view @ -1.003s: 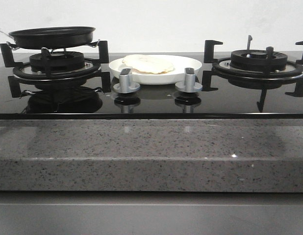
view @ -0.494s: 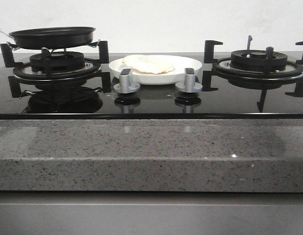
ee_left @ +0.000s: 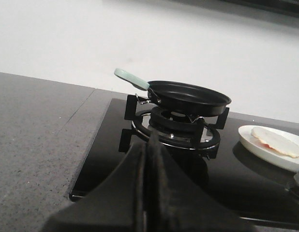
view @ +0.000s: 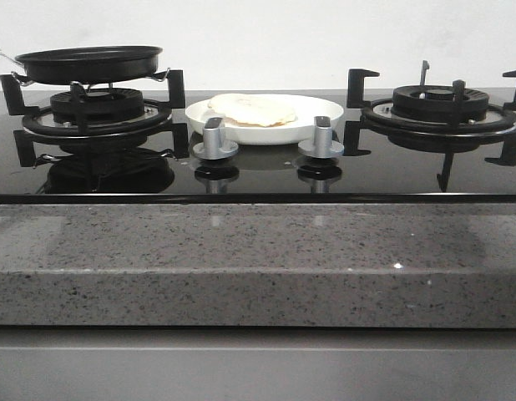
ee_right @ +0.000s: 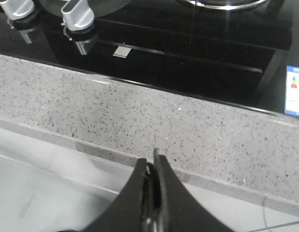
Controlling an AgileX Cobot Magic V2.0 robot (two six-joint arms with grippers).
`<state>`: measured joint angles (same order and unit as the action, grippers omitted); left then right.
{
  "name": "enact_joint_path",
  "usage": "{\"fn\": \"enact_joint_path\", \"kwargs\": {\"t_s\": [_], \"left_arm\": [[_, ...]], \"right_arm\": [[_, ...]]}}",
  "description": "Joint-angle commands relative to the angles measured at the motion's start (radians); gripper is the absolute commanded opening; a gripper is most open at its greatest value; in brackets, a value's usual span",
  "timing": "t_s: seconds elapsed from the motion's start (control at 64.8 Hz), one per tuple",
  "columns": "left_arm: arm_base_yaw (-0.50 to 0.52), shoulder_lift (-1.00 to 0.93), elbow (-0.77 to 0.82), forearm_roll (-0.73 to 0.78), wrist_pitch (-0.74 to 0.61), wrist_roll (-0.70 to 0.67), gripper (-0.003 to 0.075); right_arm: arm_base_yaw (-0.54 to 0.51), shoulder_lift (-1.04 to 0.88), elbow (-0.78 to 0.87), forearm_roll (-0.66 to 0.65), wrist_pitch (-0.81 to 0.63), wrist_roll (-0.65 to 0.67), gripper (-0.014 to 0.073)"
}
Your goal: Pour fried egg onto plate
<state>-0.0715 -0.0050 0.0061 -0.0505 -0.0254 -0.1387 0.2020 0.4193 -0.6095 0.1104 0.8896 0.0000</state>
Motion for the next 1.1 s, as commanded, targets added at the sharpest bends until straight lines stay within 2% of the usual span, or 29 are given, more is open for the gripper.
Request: {"fn": "enact_joint_path", "kwargs": {"t_s": [0.0, 0.278, 0.447, 1.08], "left_arm": [[0.003, -0.019, 0.006, -0.007, -0.1, -0.008, -0.0019], [-0.004, -0.019, 0.006, 0.005, -0.1, -0.007, -0.0019], [-0.004, -0.019, 0.006, 0.088, -0.1, -0.007, -0.0019], [-0.004, -0.019, 0.006, 0.063, -0.107, -0.007, -0.0019]], "right_arm": [[-0.005, 0.003, -0.022, -0.005, -0.064, -0.008, -0.0067], [-0.005, 0.003, -0.022, -0.005, -0.065, -0.008, -0.0067], [-0.005, 0.003, -0.022, -0.005, -0.065, -0.008, -0.0067], [-0.005, 0.003, -0.022, -0.005, -0.065, -0.008, -0.0067]]}}
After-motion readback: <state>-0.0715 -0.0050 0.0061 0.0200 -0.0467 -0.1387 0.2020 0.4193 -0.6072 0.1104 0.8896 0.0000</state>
